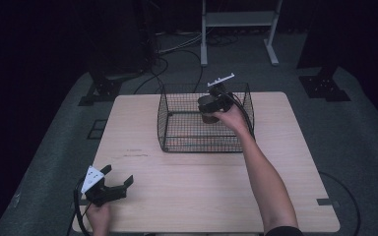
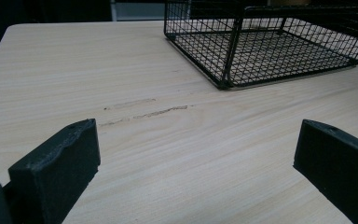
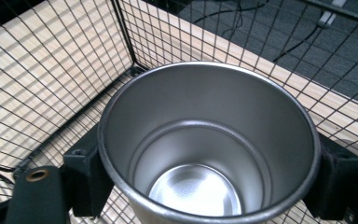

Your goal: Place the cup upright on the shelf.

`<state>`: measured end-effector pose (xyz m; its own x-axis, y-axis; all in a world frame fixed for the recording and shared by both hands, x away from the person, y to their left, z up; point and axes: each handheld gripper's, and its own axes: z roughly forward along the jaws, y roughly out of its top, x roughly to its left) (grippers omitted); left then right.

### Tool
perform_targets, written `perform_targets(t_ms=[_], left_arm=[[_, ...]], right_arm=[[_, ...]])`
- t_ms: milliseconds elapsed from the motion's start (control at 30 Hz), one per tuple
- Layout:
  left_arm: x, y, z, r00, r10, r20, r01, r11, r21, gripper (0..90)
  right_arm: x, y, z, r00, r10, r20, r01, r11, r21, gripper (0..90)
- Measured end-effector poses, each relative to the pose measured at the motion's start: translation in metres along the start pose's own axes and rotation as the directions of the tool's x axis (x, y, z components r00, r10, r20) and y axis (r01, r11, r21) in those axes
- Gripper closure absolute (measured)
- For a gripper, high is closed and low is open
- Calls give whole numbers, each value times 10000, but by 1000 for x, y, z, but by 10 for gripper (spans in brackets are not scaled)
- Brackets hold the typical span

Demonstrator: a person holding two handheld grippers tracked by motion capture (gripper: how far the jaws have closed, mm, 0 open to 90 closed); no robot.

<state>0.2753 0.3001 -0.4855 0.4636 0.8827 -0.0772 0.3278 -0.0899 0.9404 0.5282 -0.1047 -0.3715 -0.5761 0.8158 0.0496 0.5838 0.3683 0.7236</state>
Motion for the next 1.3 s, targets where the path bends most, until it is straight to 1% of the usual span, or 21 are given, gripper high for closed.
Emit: perform_targets(t_ms=[33, 67, 300, 367, 433, 467, 600, 767, 933, 1033, 1200, 1267, 1300], left_arm=[[0, 0, 0, 10000, 0, 0, 0, 10000, 0, 0], [0, 0, 0, 10000, 0, -1, 0, 10000, 1, 0], [0, 0, 0, 10000, 0, -13, 0, 10000, 34, 0], [0, 0, 0, 10000, -9, -12, 9, 10000, 32, 0], [0, 0, 0, 10000, -4, -13, 4, 10000, 31, 0], [0, 0, 0, 10000, -12, -8, 12, 10000, -6, 0], [0, 0, 0, 10000, 27, -7, -27, 10000, 21, 0], [0, 0, 0, 10000, 18, -6, -18, 10000, 17, 0], [0, 0, 0, 10000, 4, -2, -4, 10000, 25, 0], [0, 0, 0, 10000, 13, 0, -13, 10000, 17, 0], [1, 0, -1, 10000, 14, 4, -14, 10000, 23, 0], [0, 0, 0, 10000, -17, -3, 17, 10000, -8, 0], [0, 0, 0, 10000, -17, -3, 17, 10000, -8, 0]], right_arm=[[0, 0, 0, 10000, 0, 0, 0, 10000, 0, 178], [-2, -1, 3, 9999, 124, -68, -123, 9999, 100, 178], [-4, -3, 11, 9999, 8, -135, -4, 9995, 329, 178], [-4, -4, 14, 9997, 38, -248, -29, 9993, 384, 177], [-5, -4, 15, 9997, 5, -236, 6, 9990, 450, 177], [-6, -5, 17, 9998, -30, -199, 42, 9982, 602, 177], [-9, -7, 21, 10000, 0, -92, 8, 9967, 806, 177], [-10, -8, 22, 9999, 67, -83, -59, 9961, 876, 176], [-10, -10, 28, 9999, -41, -137, 58, 9924, 1233, 175], [-11, -10, 29, 9999, 9, -166, 12, 9920, 1266, 175], [-12, -11, 30, 10000, -56, -80, 66, 9911, 1328, 175], [-11, -12, 32, 9998, -207, -23, 208, 9882, 1519, 175], [-11, -12, 32, 9998, -207, -23, 208, 9882, 1519, 175]])
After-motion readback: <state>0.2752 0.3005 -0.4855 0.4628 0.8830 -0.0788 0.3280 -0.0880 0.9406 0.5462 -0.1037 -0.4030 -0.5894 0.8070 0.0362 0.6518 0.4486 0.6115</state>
